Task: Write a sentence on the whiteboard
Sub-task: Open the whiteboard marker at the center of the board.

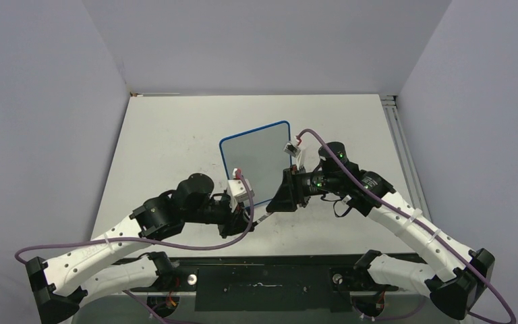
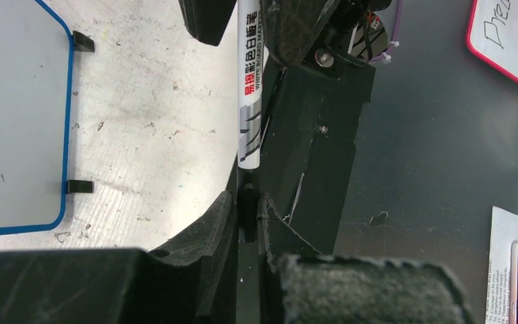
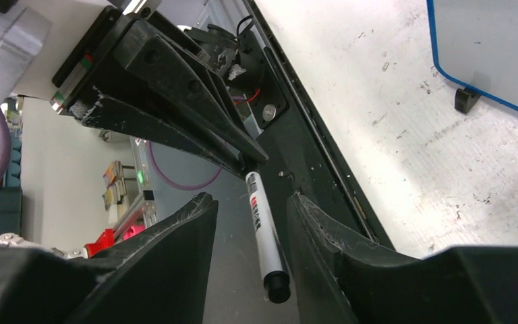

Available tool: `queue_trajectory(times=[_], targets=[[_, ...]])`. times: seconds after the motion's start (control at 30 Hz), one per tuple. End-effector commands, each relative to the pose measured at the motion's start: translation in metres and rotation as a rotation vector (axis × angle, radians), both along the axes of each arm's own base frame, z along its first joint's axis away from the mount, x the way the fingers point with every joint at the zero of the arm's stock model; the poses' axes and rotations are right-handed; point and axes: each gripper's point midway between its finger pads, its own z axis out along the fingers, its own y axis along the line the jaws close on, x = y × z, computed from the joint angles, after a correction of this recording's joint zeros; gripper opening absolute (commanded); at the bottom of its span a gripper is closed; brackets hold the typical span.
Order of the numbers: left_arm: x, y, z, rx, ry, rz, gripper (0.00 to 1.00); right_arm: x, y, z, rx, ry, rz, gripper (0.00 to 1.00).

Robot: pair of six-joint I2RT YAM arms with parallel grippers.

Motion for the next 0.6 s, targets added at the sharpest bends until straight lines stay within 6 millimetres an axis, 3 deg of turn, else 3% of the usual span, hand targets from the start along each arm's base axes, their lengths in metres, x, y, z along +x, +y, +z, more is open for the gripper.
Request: queue_trajectory(times=[0.0, 0.57], targets=[[-0.004, 0.000, 0.003, 0.007, -0.020, -0.038, 0.00, -0.007, 0.004, 0.003, 0.032, -0.007, 0.051, 0.42], [-0.008, -0.002, 0.003, 0.006, -0.008, -0.068, 0.00, -0.020, 0.009, -0.015, -0.003, 0.028, 0.115, 0.33]])
